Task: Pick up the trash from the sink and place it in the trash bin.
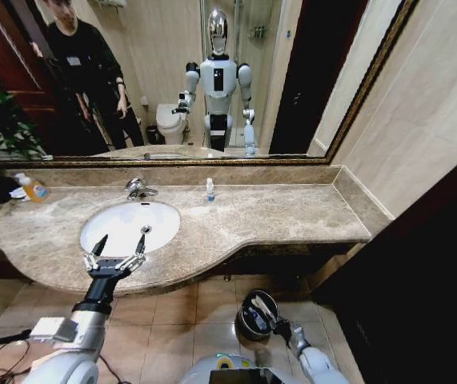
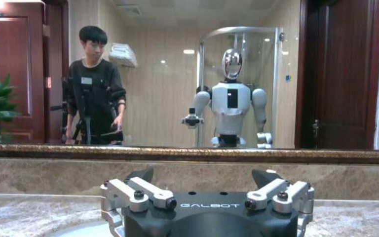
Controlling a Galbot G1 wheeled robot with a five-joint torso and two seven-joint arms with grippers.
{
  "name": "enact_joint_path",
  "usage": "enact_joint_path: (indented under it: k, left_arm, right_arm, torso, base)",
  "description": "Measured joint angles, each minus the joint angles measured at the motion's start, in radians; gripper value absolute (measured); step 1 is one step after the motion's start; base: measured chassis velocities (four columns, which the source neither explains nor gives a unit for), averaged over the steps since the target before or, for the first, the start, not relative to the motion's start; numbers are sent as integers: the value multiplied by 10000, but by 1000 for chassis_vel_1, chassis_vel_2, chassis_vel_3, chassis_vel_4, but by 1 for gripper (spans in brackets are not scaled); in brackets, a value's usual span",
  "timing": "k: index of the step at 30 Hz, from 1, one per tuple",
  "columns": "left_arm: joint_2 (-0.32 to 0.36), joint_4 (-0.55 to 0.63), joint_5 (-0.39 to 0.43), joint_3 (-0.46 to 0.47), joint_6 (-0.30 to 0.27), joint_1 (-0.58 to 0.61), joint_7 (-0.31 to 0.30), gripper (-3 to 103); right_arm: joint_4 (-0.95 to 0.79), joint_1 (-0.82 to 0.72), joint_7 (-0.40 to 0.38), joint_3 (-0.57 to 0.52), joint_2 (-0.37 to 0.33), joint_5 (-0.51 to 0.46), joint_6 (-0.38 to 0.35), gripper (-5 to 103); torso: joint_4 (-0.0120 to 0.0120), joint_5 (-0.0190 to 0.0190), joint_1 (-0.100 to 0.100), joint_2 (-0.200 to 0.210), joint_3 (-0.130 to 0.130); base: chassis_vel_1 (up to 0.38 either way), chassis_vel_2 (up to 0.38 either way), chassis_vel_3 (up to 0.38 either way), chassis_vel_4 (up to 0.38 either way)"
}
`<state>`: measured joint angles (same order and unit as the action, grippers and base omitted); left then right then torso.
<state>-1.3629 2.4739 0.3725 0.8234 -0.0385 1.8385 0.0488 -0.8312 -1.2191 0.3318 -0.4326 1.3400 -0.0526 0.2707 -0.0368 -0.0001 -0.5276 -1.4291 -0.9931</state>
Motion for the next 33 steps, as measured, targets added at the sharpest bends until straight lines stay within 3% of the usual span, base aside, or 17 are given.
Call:
enact_joint_path:
  k: [3,5,9,15,20,28,33]
  left_arm:
    - [0,0,0,0,0,0,0,100]
    - [0,0,0,0,-1,0,0,100]
    - [0,0,0,0,0,0,0,100]
    - [1,0,0,0,0,0,0,100]
    - [0,0,0,1,0,0,0,100]
    - [0,0,0,0,0,0,0,100]
    - [0,-1,0,0,-1,0,0,100]
  right_arm:
    - [20,13,0,0,-39,8,44,48]
    - [8,14,0,-4,-52,8,47,48]
    - [-218,-48,2,-30,-86,-23,1,65]
    - [-1850,-845,14,-220,-302,-258,-482,92]
    - [-3943,-1961,105,-471,-673,-470,-842,100]
    - [-6590,-3458,275,-1228,-1051,-916,-959,100]
    - [-8328,-4101,302,-1807,-1268,-1776,-985,100]
  torso:
    - [0,-1,0,0,0]
    - [0,0,0,0,0]
    - [0,1,0,0,0]
    - [0,2,0,0,0]
    - [0,3,1,0,1]
    - [0,1,1,0,1]
    - [3,1,1,0,1]
  base:
    - [0,0,0,0]
    - [0,0,0,0]
    - [0,0,0,0]
    - [0,0,0,0]
    - [0,0,0,0]
    - [0,0,0,0]
    - [0,0,0,0]
